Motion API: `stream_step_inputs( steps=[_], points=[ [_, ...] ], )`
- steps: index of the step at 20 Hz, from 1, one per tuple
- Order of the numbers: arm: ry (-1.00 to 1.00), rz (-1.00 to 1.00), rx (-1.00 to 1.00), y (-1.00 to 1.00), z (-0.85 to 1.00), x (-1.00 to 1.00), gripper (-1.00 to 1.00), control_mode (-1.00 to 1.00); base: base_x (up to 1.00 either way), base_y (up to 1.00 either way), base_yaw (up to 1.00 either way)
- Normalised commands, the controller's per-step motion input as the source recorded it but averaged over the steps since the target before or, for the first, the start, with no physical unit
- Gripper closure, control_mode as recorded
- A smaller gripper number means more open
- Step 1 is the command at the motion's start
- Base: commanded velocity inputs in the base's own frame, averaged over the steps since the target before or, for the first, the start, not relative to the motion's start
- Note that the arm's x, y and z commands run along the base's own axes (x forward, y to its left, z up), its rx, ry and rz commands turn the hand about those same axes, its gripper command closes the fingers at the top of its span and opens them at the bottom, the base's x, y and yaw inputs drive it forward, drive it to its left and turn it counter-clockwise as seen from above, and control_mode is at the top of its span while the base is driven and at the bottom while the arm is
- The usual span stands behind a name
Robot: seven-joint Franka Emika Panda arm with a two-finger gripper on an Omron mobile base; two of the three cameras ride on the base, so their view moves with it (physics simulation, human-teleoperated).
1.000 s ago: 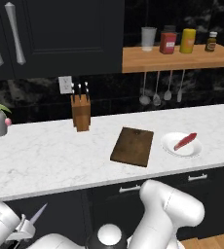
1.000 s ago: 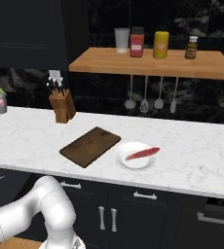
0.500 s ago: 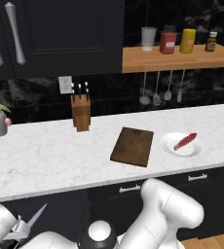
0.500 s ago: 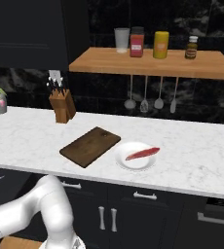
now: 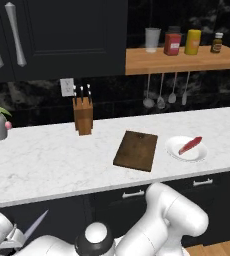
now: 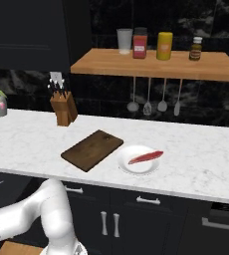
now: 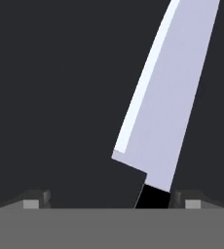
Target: Pick up the knife from the drawer and place it on the cutting board. Then place the meat from the plate to the cutting board.
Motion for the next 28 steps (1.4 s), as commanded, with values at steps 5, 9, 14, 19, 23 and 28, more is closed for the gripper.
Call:
stream_step_inputs(
  steps=[5,9,14,19,23,28],
  points=[
    [0.00,-0.12,0.01,-0.08,0.00,-0.24,-1.00,-1.00,0.00,0.00,0.00],
    [0.00,-0.11,0.00,-0.09,-0.02,-0.03,-1.00,-1.00,0.00,0.00,0.00],
    [-0.03,-0.03,0.00,-0.10,-0.25,0.00,-1.00,-1.00,0.00,0.00,0.00],
    [-0.09,0.00,0.00,-0.19,-0.29,-0.20,-1.00,-1.00,0.00,0.00,0.00],
    [-0.01,0.00,0.01,-0.04,-0.52,-0.01,-1.00,-1.00,0.00,0.00,0.00],
    [0.00,0.00,0.00,0.00,-0.89,-0.02,1.00,-1.00,0.00,0.00,0.00]
  ],
)
